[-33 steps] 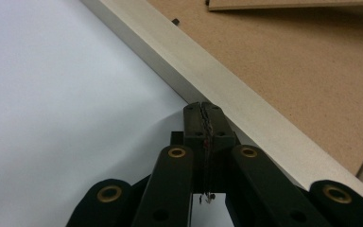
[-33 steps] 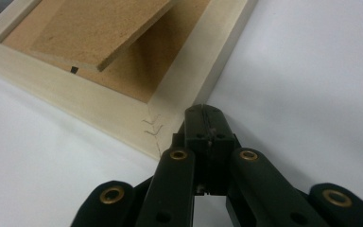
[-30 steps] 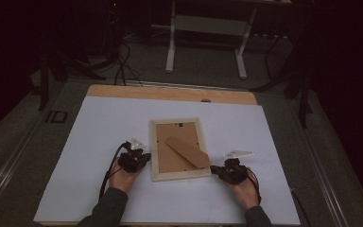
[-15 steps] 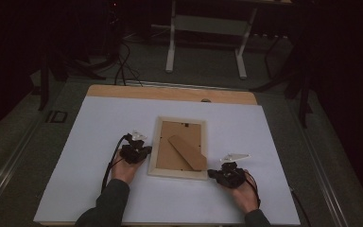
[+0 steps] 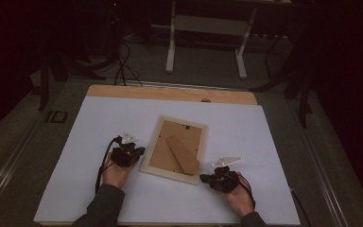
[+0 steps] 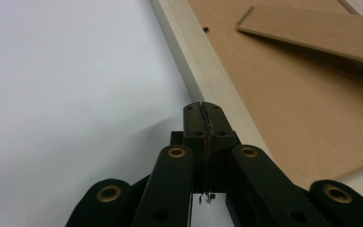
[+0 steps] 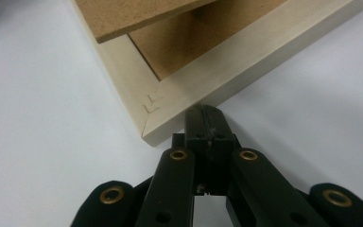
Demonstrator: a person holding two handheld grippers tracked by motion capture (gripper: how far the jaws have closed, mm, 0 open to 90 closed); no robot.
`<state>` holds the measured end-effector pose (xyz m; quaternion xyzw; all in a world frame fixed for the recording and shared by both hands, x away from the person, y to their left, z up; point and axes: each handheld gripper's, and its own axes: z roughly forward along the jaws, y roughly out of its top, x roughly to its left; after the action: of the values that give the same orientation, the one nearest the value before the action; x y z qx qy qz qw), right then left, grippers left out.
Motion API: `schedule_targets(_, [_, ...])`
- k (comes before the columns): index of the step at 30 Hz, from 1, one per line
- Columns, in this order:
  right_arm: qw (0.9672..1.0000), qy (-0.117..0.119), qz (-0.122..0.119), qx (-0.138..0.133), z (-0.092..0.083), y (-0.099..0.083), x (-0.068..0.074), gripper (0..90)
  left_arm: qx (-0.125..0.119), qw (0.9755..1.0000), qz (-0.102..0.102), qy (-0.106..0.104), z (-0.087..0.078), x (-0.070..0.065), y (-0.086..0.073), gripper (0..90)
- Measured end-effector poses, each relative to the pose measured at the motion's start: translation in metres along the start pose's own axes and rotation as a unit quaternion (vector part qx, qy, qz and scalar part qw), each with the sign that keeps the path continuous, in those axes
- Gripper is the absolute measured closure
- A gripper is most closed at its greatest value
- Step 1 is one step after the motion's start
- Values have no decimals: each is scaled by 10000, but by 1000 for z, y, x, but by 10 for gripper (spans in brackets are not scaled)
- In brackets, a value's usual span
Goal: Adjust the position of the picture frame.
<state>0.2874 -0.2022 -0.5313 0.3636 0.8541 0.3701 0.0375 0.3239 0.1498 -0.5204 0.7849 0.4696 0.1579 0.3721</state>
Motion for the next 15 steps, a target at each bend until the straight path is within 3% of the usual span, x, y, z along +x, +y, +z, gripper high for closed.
schedule_targets(4, [10000,68,-38,-1,2,1,4,899,-114,9999,18,-37,-16,-4,-12,900])
schedule_targets(9, [9998,173,-61,-2,6,2,8,899,-35,10000,1,-63,-24,-4,-21,900])
schedule_targets(15, [9994,194,-267,-46,13,5,18,899,-121,9998,125,-92,-36,-11,-28,900])
